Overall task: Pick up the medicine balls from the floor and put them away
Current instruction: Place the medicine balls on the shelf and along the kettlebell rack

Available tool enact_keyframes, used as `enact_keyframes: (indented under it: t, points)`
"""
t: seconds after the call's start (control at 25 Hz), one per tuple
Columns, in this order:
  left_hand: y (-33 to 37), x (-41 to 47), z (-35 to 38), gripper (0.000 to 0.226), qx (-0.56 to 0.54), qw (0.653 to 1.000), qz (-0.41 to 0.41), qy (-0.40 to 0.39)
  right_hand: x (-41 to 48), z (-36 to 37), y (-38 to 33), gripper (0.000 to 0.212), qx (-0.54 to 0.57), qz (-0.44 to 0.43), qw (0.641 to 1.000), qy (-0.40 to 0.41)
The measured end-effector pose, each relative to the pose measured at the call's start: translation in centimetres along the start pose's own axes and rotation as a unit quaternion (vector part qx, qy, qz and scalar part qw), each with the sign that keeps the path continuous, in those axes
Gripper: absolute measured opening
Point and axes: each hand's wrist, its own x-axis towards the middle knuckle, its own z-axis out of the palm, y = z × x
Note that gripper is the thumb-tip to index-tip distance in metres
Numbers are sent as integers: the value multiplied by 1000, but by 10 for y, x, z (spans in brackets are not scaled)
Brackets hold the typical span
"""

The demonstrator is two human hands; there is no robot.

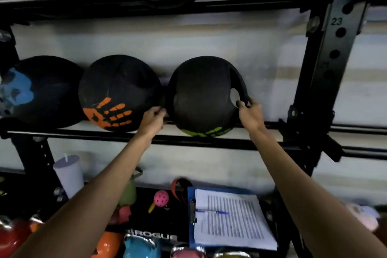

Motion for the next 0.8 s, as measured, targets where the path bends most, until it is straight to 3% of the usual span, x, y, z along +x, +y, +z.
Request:
enact_keyframes:
  t: [0.16, 0.36, 0.56, 0.8]
  points:
    - [-25, -68, 2, 23, 107, 989, 100, 19, -88, -27, 25, 32, -74, -60, 995, 41]
    - [-93, -170, 46, 22, 139, 983, 110, -52, -204, -58, 99, 29, -170, -73, 983, 8]
    - [-190, -280, 111, 18, 218, 952, 88, -196, -300, -111, 204, 29, -319, 43, 944, -76]
    - [-310, -407, 161, 23, 336, 869, -23, -362, -415, -182, 336, 26, -339, 216, 902, -156]
